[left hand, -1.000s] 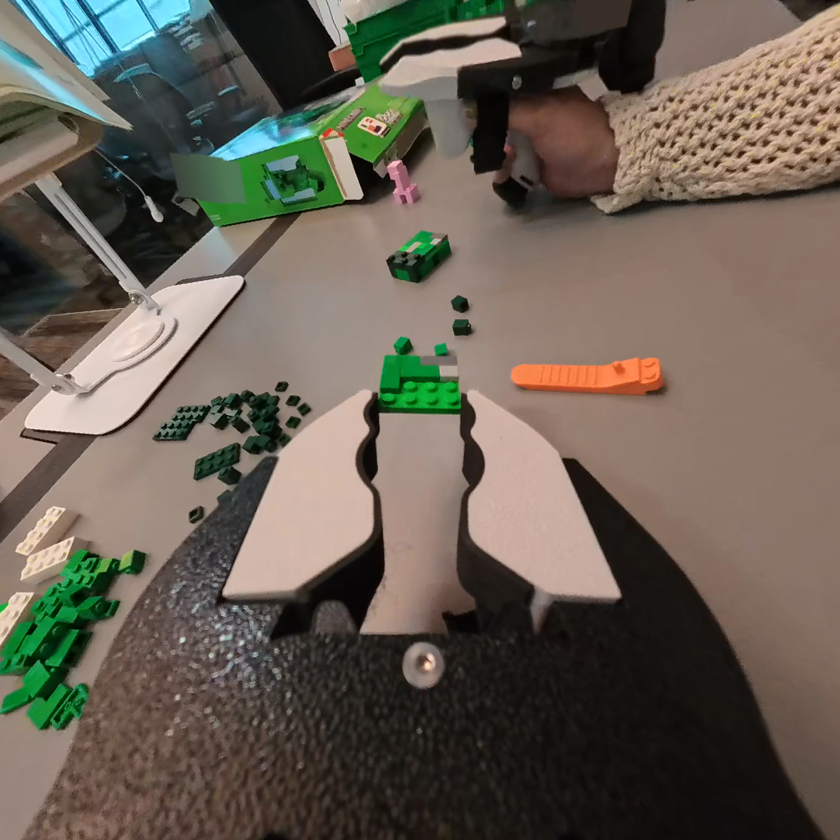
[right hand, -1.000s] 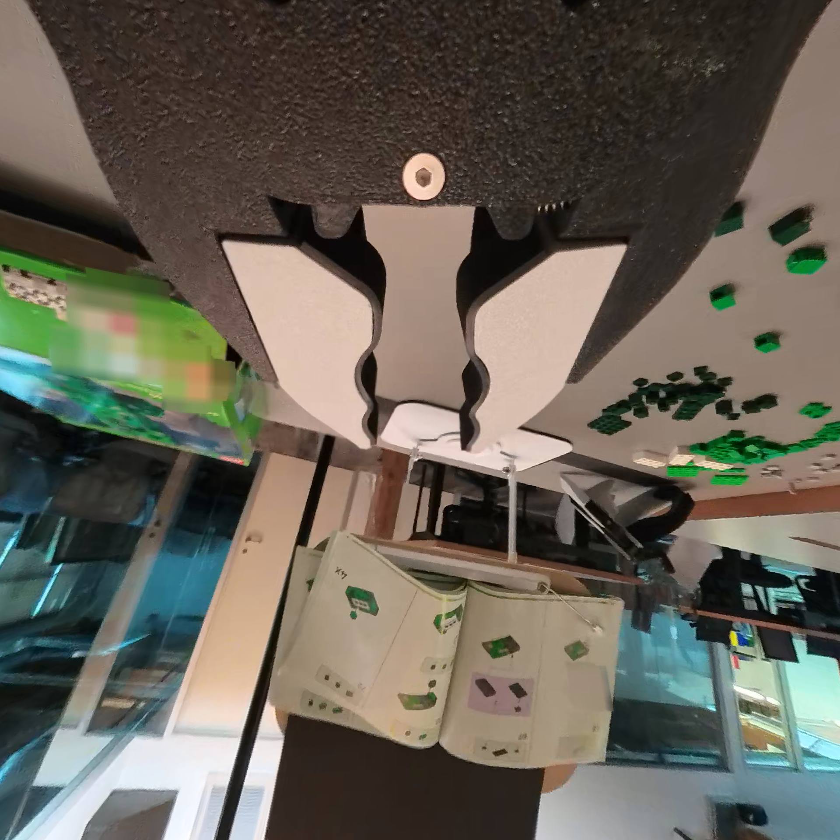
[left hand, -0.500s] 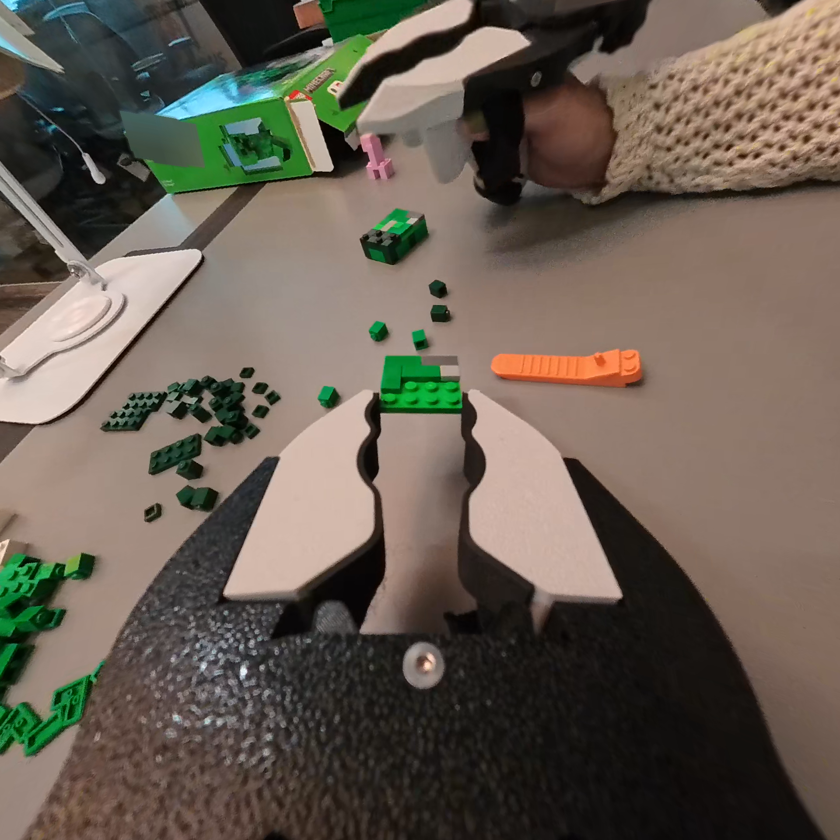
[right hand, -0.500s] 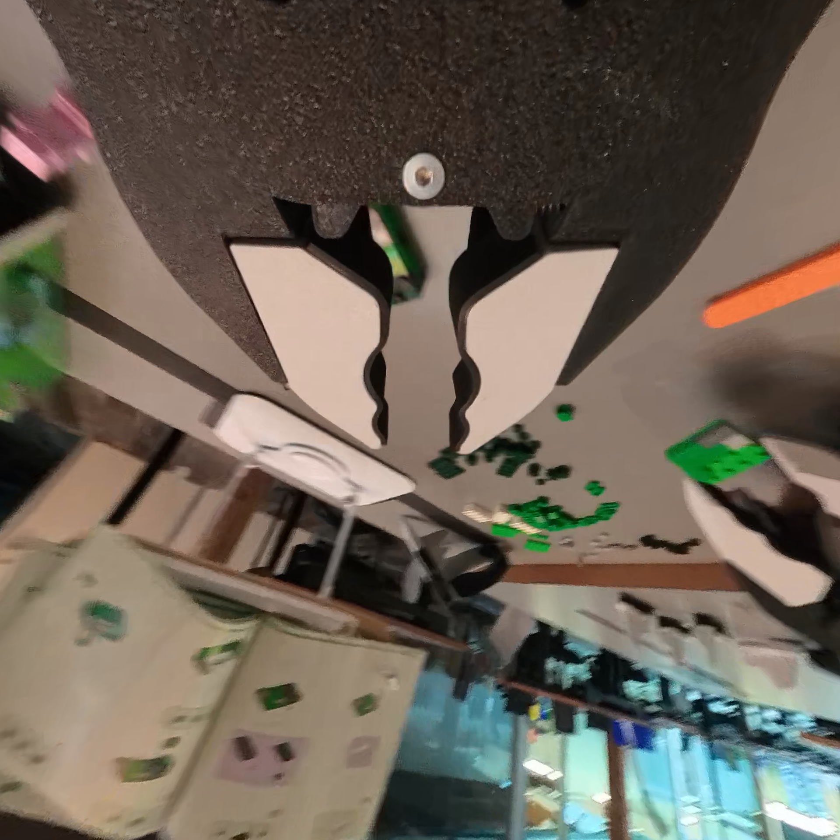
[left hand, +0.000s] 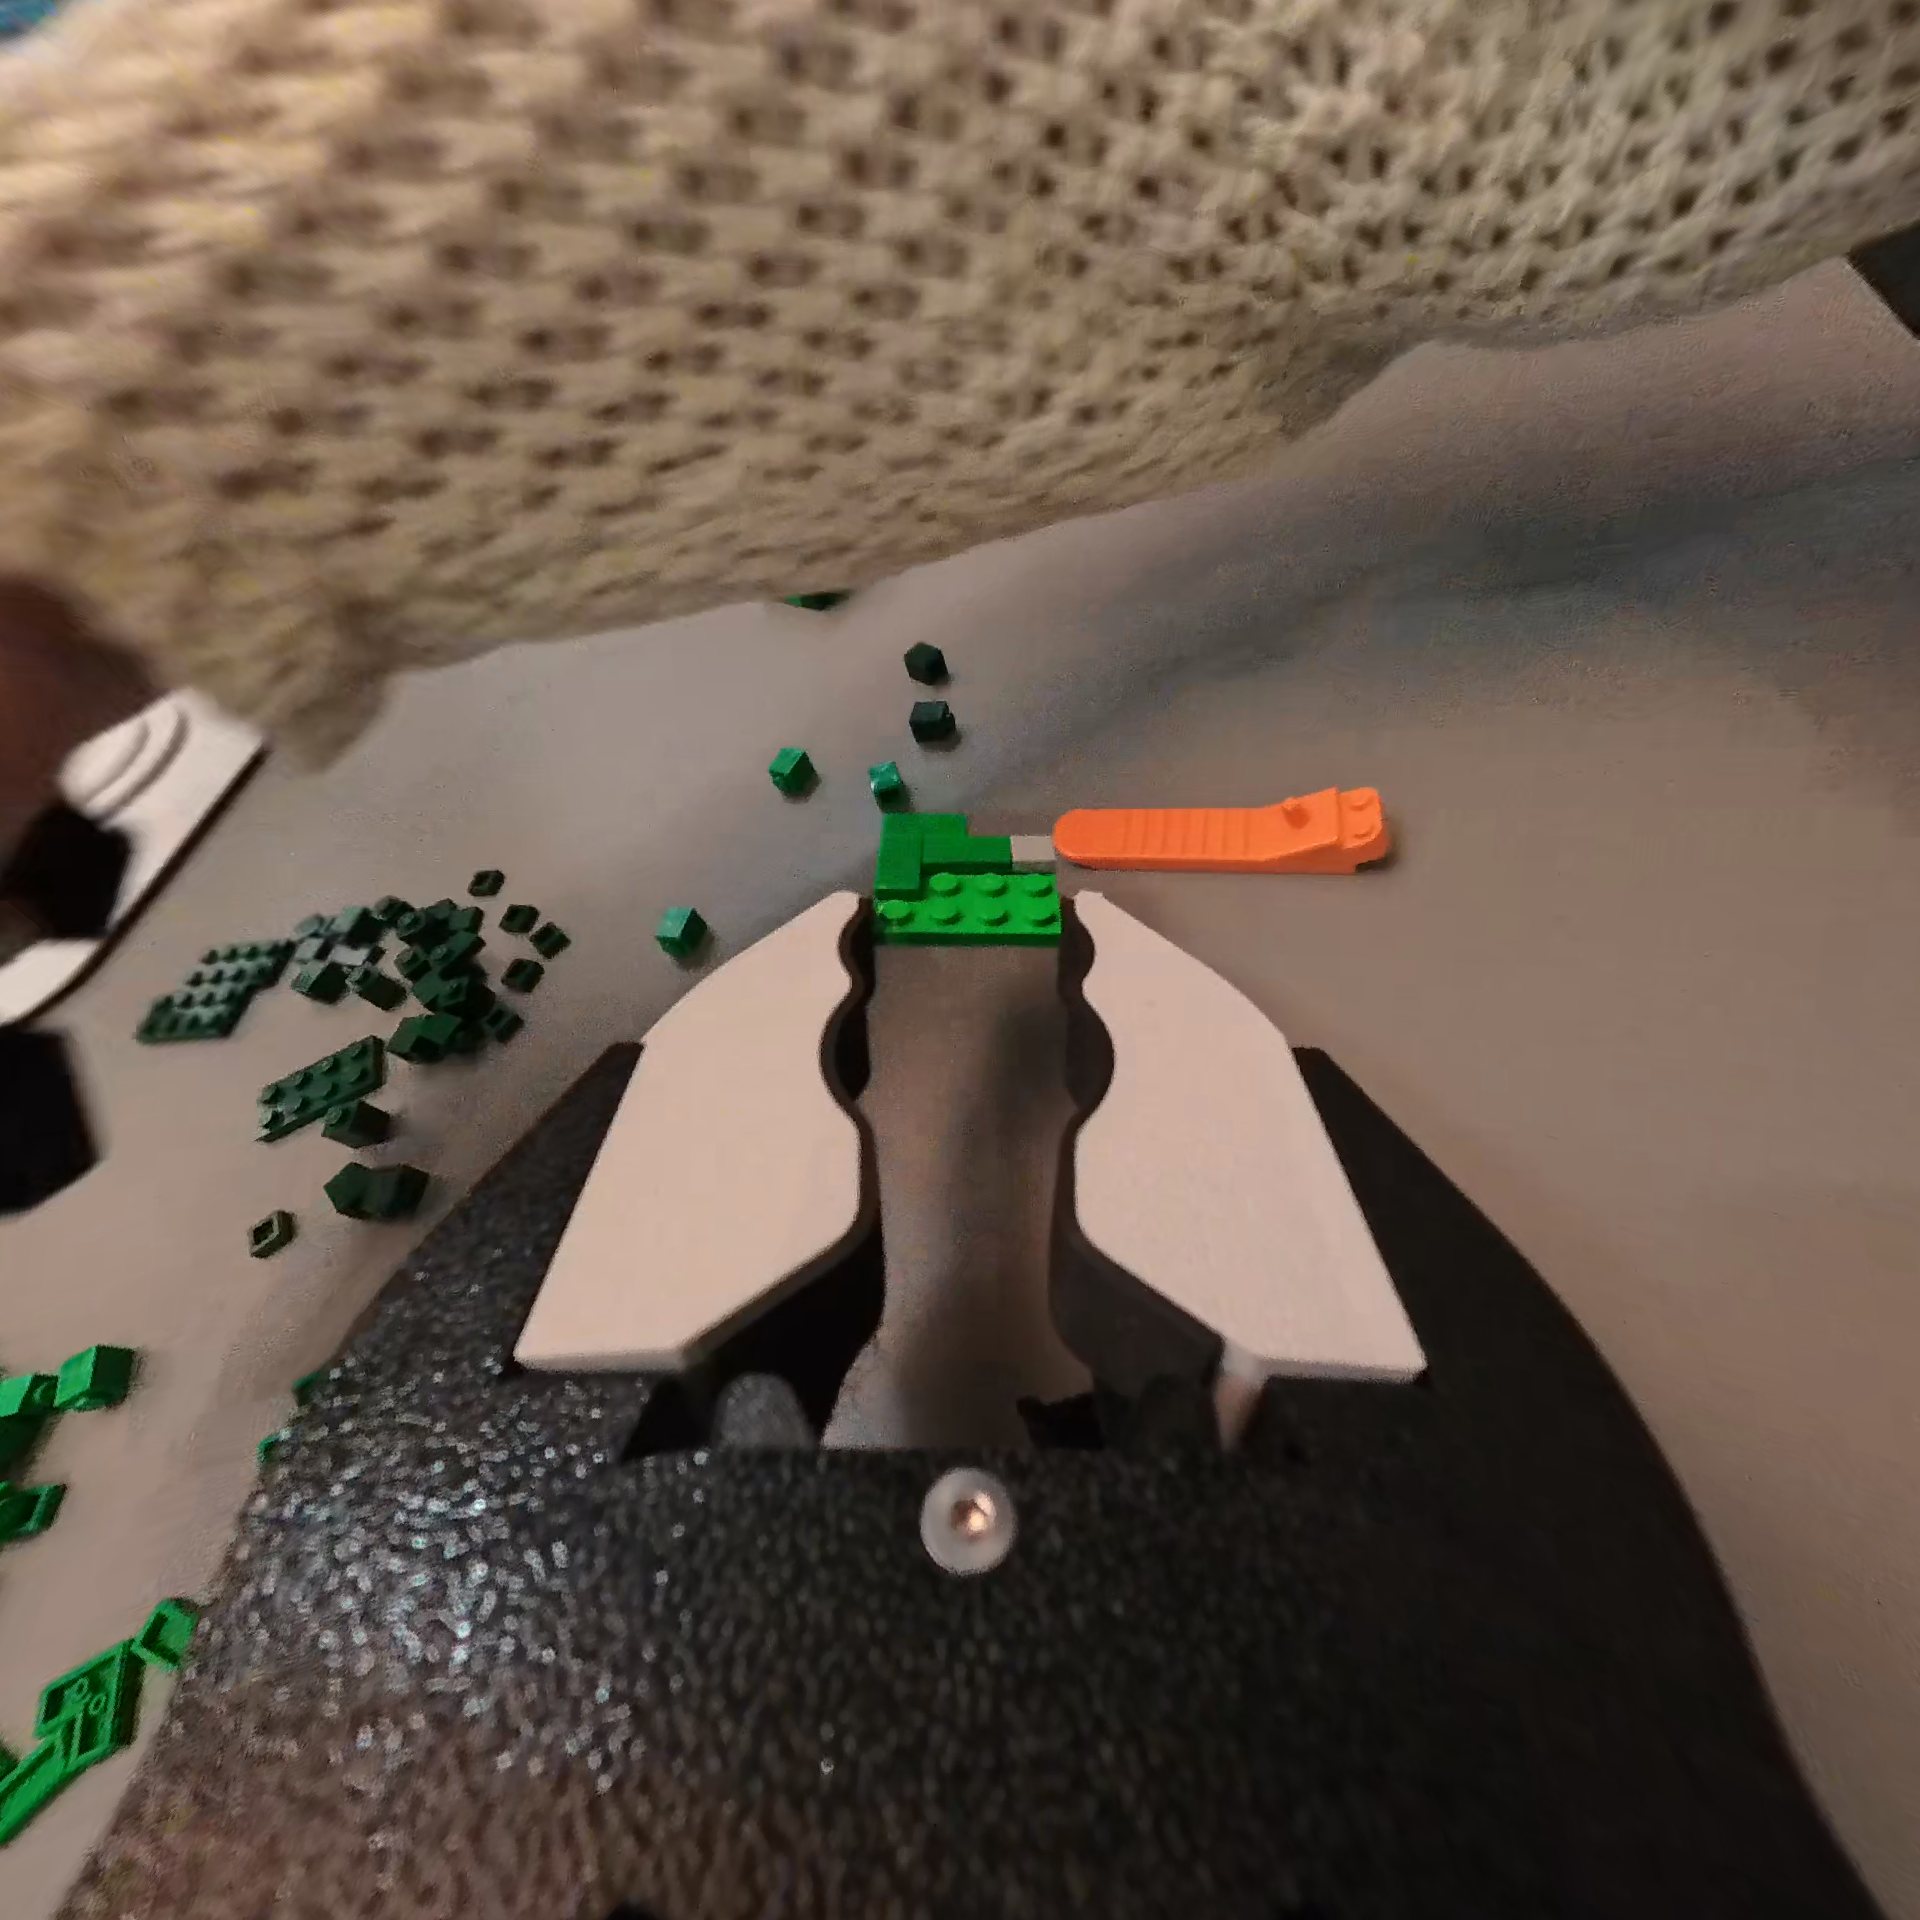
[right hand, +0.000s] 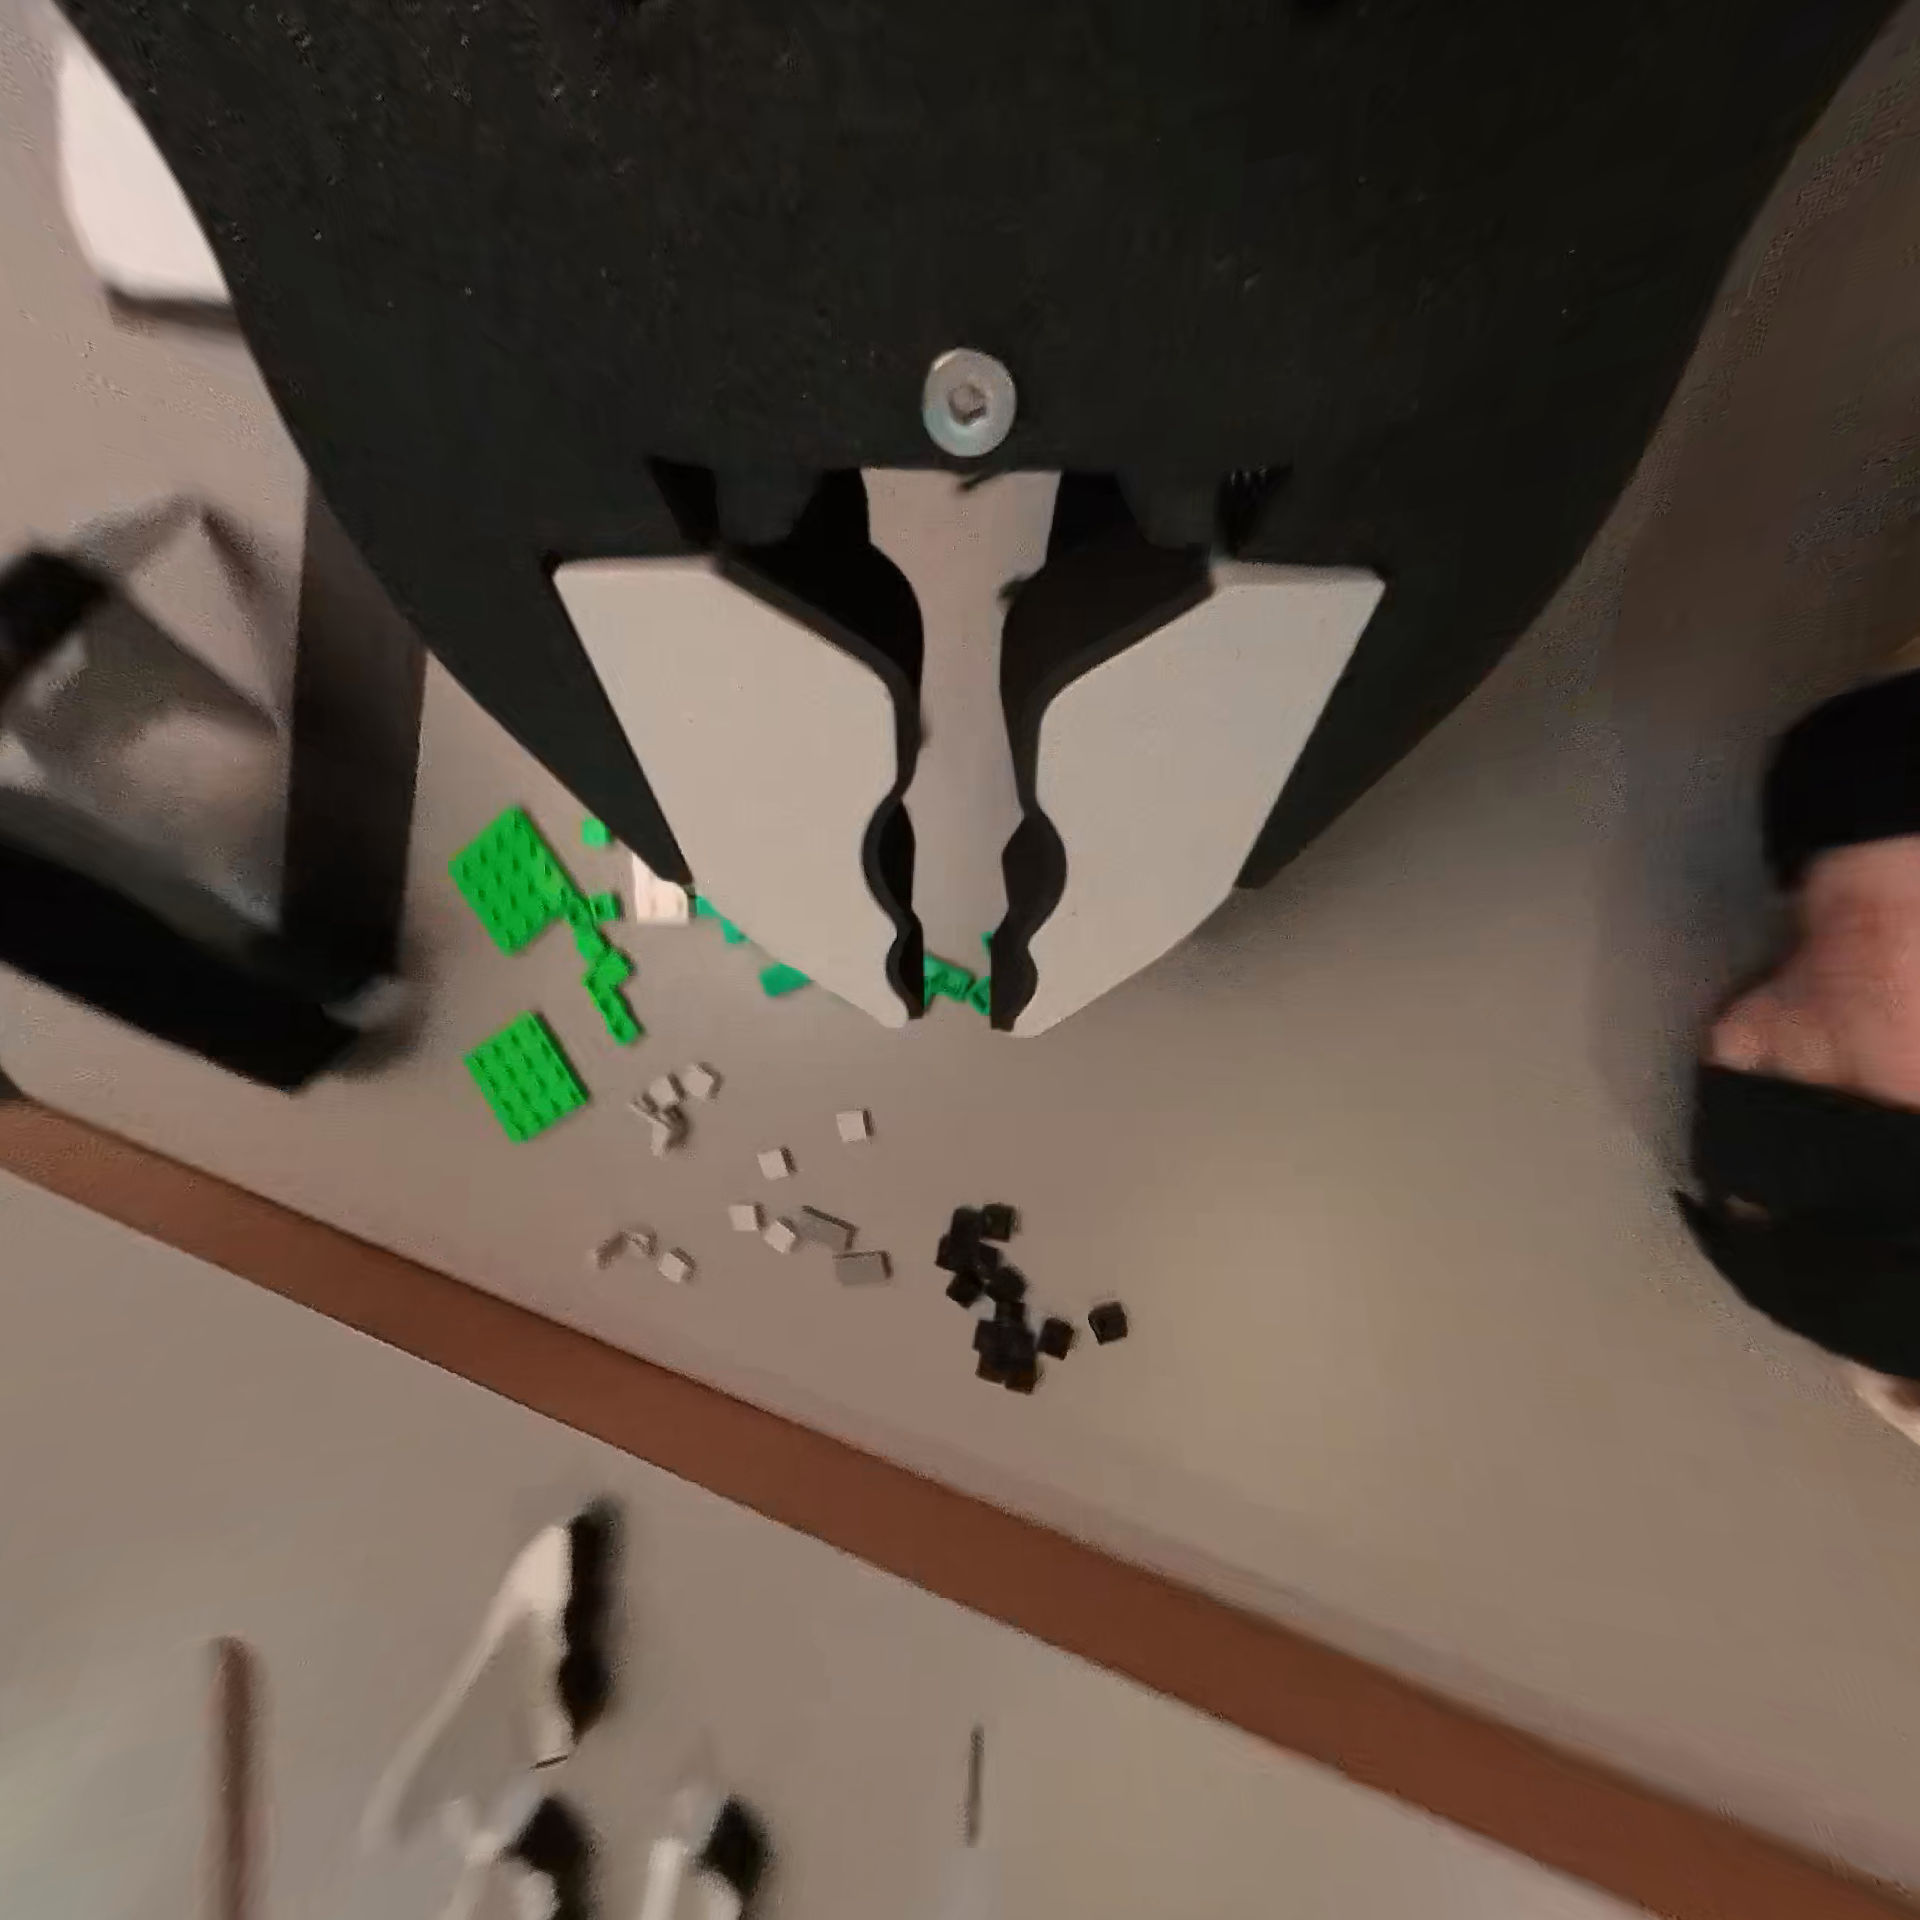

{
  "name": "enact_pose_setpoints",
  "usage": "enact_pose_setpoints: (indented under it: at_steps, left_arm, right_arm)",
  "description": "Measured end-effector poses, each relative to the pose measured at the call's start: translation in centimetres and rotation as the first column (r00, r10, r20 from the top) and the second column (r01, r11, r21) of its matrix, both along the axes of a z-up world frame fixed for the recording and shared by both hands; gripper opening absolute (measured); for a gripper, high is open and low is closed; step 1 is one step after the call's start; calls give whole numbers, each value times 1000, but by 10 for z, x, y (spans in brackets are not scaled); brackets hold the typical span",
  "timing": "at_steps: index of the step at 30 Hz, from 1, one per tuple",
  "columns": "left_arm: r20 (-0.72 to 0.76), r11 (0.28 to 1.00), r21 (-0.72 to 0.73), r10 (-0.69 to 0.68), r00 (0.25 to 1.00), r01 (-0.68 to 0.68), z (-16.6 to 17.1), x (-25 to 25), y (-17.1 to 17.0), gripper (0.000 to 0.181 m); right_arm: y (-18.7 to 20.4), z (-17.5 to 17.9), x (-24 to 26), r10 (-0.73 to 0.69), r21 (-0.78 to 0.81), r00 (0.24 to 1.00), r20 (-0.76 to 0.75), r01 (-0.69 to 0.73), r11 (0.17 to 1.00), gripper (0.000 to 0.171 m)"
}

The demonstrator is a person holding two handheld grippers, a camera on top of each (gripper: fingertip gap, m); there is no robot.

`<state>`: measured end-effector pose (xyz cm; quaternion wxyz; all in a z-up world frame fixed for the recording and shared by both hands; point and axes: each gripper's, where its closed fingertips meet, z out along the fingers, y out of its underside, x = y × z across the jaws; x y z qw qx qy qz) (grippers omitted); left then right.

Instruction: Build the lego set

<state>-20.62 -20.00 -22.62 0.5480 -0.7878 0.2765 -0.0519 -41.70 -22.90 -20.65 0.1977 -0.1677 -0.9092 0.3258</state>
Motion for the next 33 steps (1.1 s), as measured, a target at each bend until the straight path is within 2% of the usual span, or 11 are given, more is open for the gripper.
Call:
enact_pose_setpoints:
  at_steps: [2,5,11,16,28,33]
  left_arm:
    - [-4,1000,1,-4,1000,4,0,1,0,33]
    - [-5,1000,-4,-8,1000,8,-1,1,0,33]
    - [6,1000,-7,-9,1000,9,-1,1,0,33]
    - [11,1000,-10,-9,1000,10,-1,0,0,33]
    - [1,1000,-19,-11,1000,11,-2,1,0,33]
    - [-2,1000,-19,-12,1000,12,-3,1,0,34]
  right_arm:
    - [-11,-12,-16,103,65,991,85,-109,992,11]
    - [-21,-28,-36,168,136,972,163,-190,972,11]
    - [-15,-58,-58,200,295,948,249,-271,916,13]
    - [-15,-62,-59,191,262,924,331,-284,922,13]
    - [-21,-63,-64,192,256,929,316,-278,926,13]
    - [-26,-62,-65,182,215,932,313,-256,943,5]
